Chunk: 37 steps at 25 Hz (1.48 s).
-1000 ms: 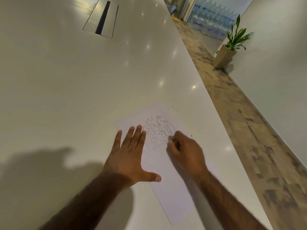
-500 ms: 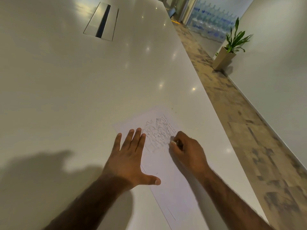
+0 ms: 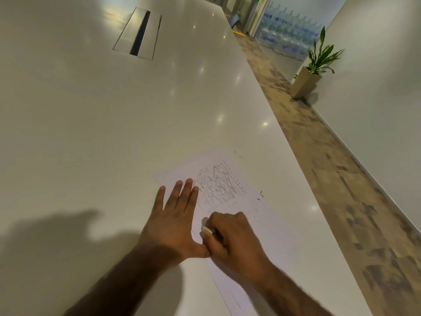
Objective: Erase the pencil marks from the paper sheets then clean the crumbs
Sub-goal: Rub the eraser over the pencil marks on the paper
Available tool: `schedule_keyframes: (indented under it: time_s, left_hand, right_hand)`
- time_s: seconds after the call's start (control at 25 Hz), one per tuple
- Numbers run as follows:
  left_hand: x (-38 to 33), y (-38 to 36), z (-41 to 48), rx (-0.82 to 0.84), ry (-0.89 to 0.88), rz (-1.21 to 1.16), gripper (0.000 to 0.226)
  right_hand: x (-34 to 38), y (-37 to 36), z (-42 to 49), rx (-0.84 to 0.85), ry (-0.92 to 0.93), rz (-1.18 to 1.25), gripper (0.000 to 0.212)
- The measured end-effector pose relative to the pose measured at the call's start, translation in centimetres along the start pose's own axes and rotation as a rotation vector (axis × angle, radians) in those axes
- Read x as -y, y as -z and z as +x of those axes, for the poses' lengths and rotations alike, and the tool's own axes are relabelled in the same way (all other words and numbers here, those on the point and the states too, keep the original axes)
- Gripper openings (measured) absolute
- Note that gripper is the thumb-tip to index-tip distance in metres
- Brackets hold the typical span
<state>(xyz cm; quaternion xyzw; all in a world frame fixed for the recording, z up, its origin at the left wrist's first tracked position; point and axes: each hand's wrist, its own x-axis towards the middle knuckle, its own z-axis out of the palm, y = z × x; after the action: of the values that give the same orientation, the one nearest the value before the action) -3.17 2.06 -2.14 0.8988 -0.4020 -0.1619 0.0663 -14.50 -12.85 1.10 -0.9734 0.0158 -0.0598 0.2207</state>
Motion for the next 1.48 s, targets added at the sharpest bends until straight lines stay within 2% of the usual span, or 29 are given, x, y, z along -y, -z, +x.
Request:
schedule_keyframes:
  time_s: [0.08, 0.2, 0.24, 0.32, 0.4, 0.48, 0.56, 0.64, 0.72, 0.8, 0.84, 0.88, 0.96, 1.04, 1.08, 1.2, 1.28, 1.4, 1.48]
  left_hand:
    - [0.1, 0.1, 0.1, 0.017, -0.006, -0.017, 0.141]
    - [0.1, 0.1, 0.0, 0.028, -0.003, -0.023, 0.142]
    - [0.0, 0.2, 0.0, 0.03, 0.002, -0.024, 0.143]
    - [-0.1, 0.3, 0.0, 0.038, 0.005, -0.017, 0.144]
    - [-0.2, 0.5, -0.1, 0.037, 0.008, -0.01, 0.143]
    - [-0.1, 0.6, -0.1, 0.045, 0.005, -0.022, 0.144]
    - [-0.1, 0.7, -0.2, 0.05, -0.001, -0.024, 0.144]
    - [-0.1, 0.7, -0.2, 0.047, 0.002, -0.022, 0.142]
    - [-0.2, 0.7, -0.2, 0.043, 0.006, -0.025, 0.143]
    - [-0.2, 0.7, -0.1, 0.031, 0.004, -0.014, 0.141]
    - [-0.1, 0.7, -0.1, 0.032, -0.001, -0.015, 0.141]
    - [-0.2, 0.7, 0.0, 0.034, -0.004, -0.025, 0.142]
    - [-0.2, 0.7, -0.1, 0.036, -0.007, -0.034, 0.144]
    - [-0.1, 0.7, -0.2, 0.029, -0.005, -0.035, 0.143]
    - [-0.2, 0.7, -0.2, 0.031, -0.005, -0.035, 0.143]
    - [-0.1, 0.4, -0.2, -0.006, -0.002, -0.009, 0.14]
    - [-0.1, 0.3, -0.1, -0.012, -0.011, -0.011, 0.141]
    - [-0.1, 0.3, -0.1, -0.009, -0.013, -0.038, 0.145]
    - [-0.1, 0.4, -0.1, -0.006, -0.01, -0.031, 0.145]
  right_hand:
    - [-2.3, 1.3, 1.2, -0.078, -0.068, -0.081, 0.028]
    - [-5.5, 4.7, 2.9, -0.187, -0.347, -0.089, 0.022]
    - [-5.3, 4.5, 2.9, -0.192, -0.34, -0.035, 0.022]
    - [-2.7, 2.3, 2.0, -0.116, -0.183, 0.057, 0.025]
    - [-1.0, 0.4, 0.4, -0.03, -0.042, 0.037, 0.029]
    - [-3.3, 1.8, 1.5, -0.099, -0.113, -0.065, 0.028]
    - [-6.0, 4.7, 2.8, -0.165, -0.324, -0.153, 0.023]
    - [-6.5, 5.5, 3.2, -0.208, -0.397, -0.078, 0.021]
    - [-3.5, 3.0, 2.7, -0.161, -0.241, -0.031, 0.018]
    - [-0.9, -0.3, 1.1, -0.059, -0.048, -0.094, 0.018]
    - [-1.3, -0.5, 1.2, -0.071, -0.027, -0.123, 0.019]
    - [-2.5, 0.3, 1.9, -0.112, -0.067, -0.155, 0.019]
    - [-5.5, 3.3, 3.3, -0.172, -0.295, -0.231, 0.018]
    - [-6.7, 5.1, 3.8, -0.213, -0.431, -0.145, 0.017]
    - [-5.8, 4.8, 3.9, -0.211, -0.399, -0.098, 0.018]
    - [-0.4, 0.2, 2.0, -0.077, -0.092, -0.076, 0.019]
    - [-1.5, 0.0, 2.2, -0.083, -0.054, -0.136, 0.017]
    - [-5.9, 4.4, 4.3, -0.163, -0.351, -0.225, 0.016]
    - [-5.8, 4.8, 4.6, -0.189, -0.411, -0.121, 0.016]
